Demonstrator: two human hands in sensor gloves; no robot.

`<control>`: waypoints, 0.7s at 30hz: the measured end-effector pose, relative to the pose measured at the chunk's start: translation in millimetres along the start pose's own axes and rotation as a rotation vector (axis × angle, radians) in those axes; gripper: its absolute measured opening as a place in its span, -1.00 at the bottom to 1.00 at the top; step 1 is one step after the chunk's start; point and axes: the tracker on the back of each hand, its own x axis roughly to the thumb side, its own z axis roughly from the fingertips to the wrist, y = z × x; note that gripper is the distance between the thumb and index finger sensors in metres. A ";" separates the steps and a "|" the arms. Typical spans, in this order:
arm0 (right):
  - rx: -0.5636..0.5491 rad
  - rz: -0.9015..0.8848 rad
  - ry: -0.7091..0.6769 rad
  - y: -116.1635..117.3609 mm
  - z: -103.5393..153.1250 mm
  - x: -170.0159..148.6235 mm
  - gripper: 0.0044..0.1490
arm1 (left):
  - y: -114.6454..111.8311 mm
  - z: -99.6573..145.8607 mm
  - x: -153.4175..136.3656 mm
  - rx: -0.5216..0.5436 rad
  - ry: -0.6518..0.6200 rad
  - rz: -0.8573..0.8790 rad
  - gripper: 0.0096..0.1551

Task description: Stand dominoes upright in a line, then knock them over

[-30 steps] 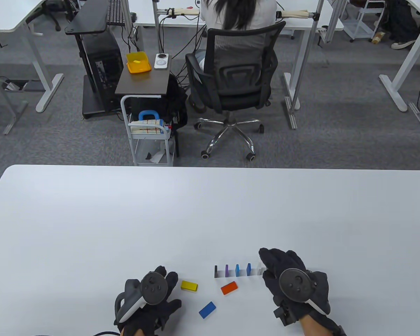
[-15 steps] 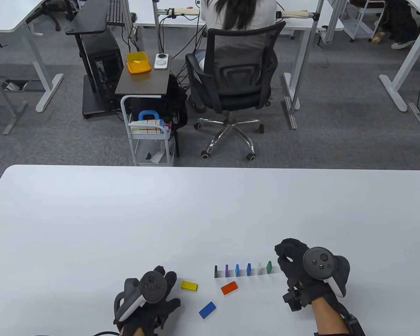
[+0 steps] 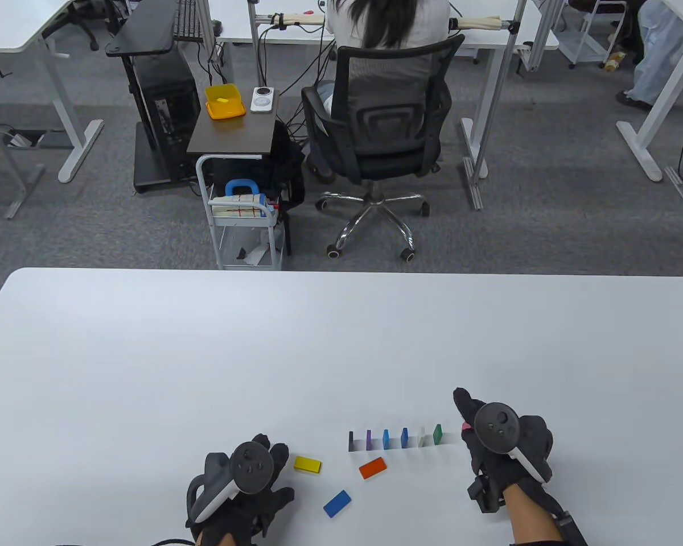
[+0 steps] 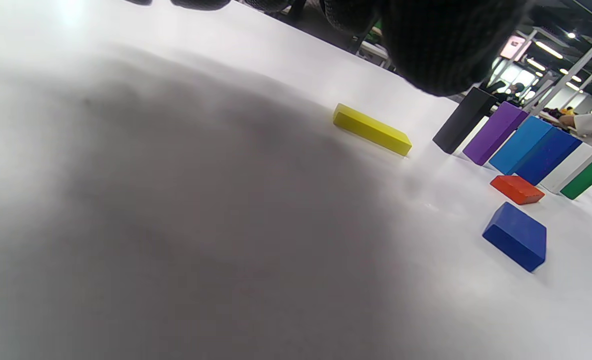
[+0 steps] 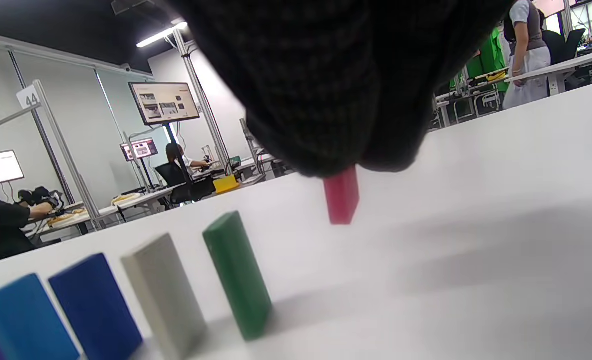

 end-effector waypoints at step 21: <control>0.082 0.140 -0.029 27.8 -3.1 11.6 -0.12 | -0.6 -0.7 3.8 0.003 -0.001 -0.042 -0.10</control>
